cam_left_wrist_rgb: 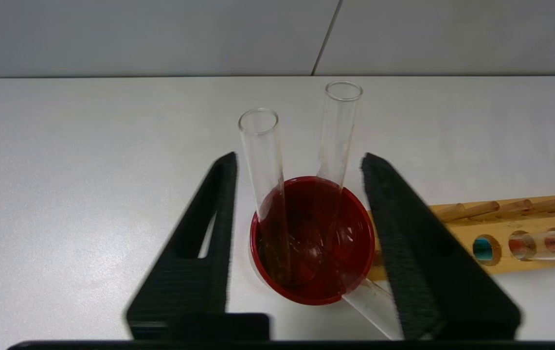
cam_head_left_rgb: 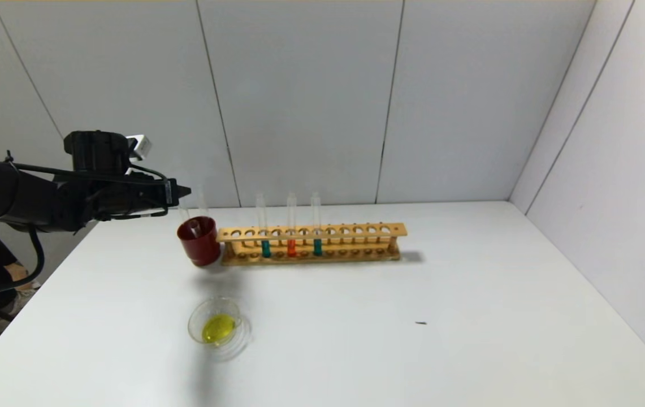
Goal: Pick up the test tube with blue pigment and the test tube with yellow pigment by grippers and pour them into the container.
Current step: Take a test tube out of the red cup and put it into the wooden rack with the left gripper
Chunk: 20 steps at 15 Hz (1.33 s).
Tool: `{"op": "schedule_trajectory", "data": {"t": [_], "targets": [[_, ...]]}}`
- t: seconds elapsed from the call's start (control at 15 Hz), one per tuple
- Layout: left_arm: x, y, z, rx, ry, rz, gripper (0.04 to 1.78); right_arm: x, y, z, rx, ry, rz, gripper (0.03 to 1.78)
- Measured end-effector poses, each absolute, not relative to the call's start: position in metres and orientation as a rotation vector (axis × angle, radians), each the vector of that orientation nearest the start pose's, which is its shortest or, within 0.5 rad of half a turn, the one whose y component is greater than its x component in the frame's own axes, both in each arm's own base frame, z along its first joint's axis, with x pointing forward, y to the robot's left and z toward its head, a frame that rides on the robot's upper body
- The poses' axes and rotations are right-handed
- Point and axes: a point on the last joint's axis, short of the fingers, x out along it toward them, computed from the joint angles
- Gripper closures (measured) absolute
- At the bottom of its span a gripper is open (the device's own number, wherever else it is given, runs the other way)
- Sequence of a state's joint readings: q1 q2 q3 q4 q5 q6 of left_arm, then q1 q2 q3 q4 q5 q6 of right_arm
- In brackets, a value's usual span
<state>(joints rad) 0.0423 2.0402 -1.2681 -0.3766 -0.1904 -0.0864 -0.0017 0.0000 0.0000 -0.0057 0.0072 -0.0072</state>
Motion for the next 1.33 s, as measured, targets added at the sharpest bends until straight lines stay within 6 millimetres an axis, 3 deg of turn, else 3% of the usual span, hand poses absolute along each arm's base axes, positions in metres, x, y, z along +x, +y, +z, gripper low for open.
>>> {"op": "schedule_trajectory", "data": {"t": [0.2,0.4,0.67,0.93,1.13,1.33], "targets": [[0.406,0.013,0.164,-0.13,0.391,-0.127,0.34,-0.023,0.0,0.076,-0.007,-0.006,0.006,0.06],[0.4,0.013,0.177,-0.127,0.366,-0.128,0.11,-0.023,0.0,0.076,-0.007,-0.006,0.006,0.06],[0.382,0.011,0.199,-0.121,0.326,-0.132,0.07,-0.023,0.0,0.076,-0.007,-0.006,0.006,0.06],[0.355,-0.004,0.218,-0.111,0.293,-0.175,0.07,-0.023,0.0,0.076,-0.007,-0.006,0.006,0.06],[0.33,-0.024,0.227,-0.102,0.29,-0.232,0.07,-0.023,0.0,0.076,-0.007,-0.006,0.006,0.06],[0.306,-0.052,0.223,-0.082,0.32,-0.277,0.07,-0.023,0.0,0.076,-0.007,-0.005,0.006,0.06]]}}
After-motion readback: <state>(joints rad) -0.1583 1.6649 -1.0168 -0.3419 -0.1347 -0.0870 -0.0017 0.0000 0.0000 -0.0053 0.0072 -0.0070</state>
